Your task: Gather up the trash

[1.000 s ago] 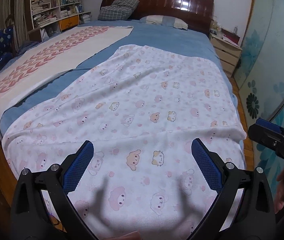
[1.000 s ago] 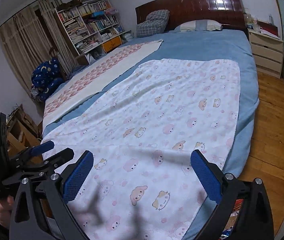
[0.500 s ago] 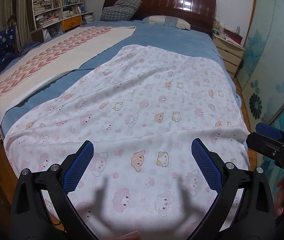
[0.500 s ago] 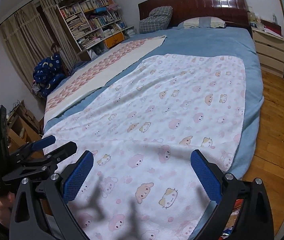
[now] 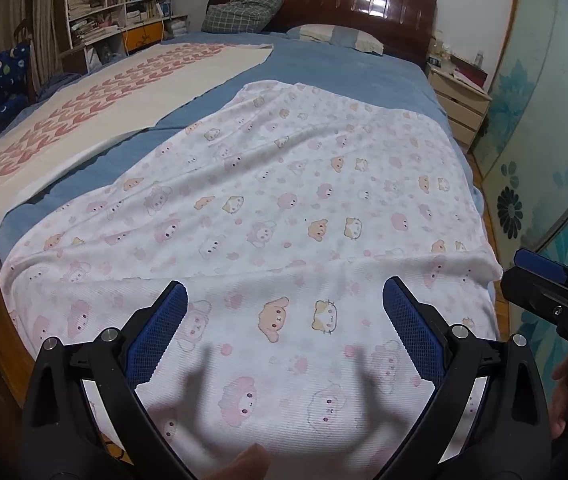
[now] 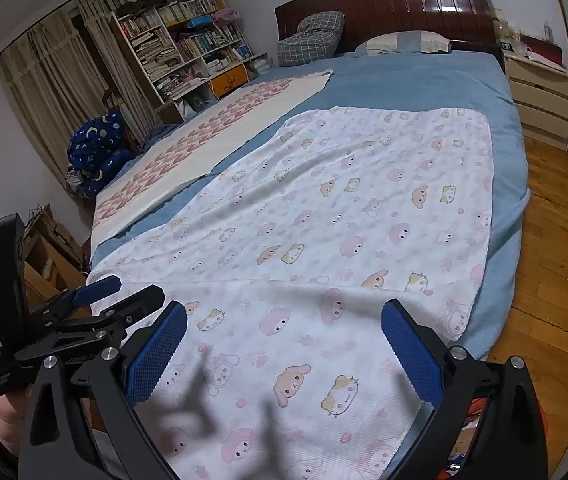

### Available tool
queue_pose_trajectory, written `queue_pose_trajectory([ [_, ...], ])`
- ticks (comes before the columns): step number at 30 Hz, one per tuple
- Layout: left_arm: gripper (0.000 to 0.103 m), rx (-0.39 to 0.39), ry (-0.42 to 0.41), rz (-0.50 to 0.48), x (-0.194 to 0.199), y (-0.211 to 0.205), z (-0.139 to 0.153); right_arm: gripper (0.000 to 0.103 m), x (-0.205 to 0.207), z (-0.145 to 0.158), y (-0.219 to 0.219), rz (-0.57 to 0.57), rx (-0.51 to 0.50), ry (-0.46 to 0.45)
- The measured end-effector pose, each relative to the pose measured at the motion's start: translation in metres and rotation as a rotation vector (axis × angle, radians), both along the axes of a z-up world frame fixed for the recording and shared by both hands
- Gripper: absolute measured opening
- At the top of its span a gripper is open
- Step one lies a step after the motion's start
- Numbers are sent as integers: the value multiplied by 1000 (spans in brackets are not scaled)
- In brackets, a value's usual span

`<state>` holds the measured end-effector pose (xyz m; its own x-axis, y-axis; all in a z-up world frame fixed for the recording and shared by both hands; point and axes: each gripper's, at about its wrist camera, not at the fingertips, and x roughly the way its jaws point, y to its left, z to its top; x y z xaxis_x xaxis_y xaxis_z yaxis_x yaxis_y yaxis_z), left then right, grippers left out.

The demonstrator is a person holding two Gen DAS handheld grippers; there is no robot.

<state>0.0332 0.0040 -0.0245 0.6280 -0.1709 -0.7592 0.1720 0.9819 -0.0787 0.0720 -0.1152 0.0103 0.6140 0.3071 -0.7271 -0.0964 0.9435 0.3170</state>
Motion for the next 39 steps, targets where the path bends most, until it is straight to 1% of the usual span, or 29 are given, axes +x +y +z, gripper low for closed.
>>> queue_pose_trajectory([
  [5, 97, -3, 5, -9, 0, -1, 0, 96, 0, -2, 1, 0, 2, 4],
  [15, 97, 4, -8, 9, -1, 0, 1, 96, 1, -2, 1, 1, -2, 2],
  [39, 97, 0, 4, 28, 2, 3, 1, 96, 3, -5, 5, 2, -5, 18],
])
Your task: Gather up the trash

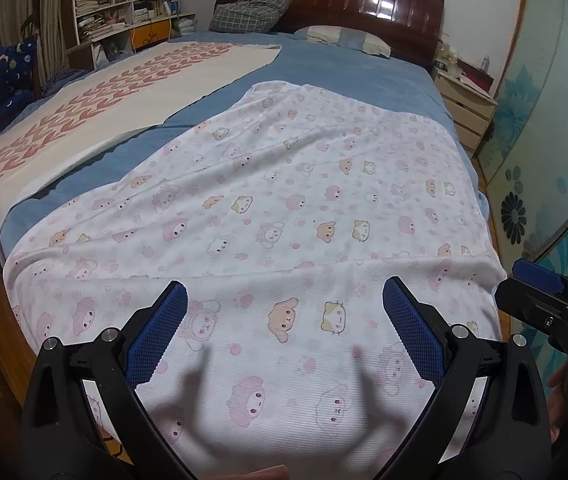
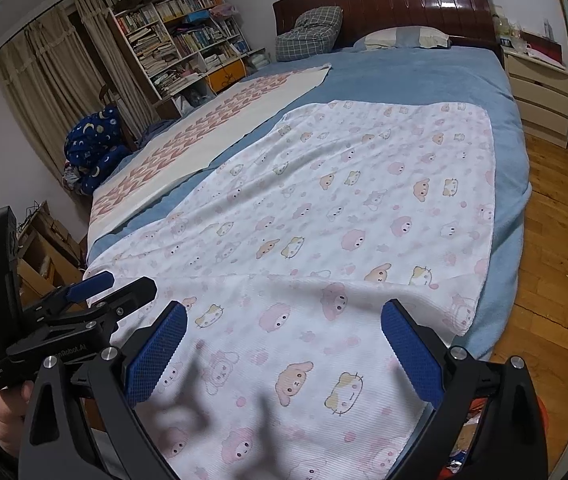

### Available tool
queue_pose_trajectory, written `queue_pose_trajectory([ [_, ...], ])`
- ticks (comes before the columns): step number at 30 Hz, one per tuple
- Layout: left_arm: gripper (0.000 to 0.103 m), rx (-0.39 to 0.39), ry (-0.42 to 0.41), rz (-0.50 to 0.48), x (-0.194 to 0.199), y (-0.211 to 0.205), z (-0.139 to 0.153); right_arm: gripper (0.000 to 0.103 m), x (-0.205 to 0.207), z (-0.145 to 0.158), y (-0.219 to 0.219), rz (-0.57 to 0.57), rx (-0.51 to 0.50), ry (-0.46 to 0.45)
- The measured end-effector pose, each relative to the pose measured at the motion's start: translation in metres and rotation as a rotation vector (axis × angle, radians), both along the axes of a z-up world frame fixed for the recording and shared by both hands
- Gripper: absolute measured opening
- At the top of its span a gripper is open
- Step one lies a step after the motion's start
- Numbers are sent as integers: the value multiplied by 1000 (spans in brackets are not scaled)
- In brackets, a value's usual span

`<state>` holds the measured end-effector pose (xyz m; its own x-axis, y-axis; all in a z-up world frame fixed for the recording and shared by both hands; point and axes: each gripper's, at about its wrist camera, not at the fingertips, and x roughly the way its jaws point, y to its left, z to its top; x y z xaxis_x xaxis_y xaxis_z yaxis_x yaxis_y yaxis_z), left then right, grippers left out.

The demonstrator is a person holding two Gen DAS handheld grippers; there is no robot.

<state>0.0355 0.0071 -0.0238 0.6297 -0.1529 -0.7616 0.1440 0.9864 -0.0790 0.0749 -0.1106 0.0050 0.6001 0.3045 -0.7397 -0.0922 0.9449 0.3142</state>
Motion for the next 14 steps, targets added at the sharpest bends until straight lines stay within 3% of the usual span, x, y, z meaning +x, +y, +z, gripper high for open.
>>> queue_pose_trajectory([
  [7, 97, -9, -38, 15, -3, 4, 4, 96, -1, -1, 1, 2, -1, -4],
  [14, 97, 2, 14, 37, 3, 5, -4, 96, 0, 0, -2, -5, 10, 6],
])
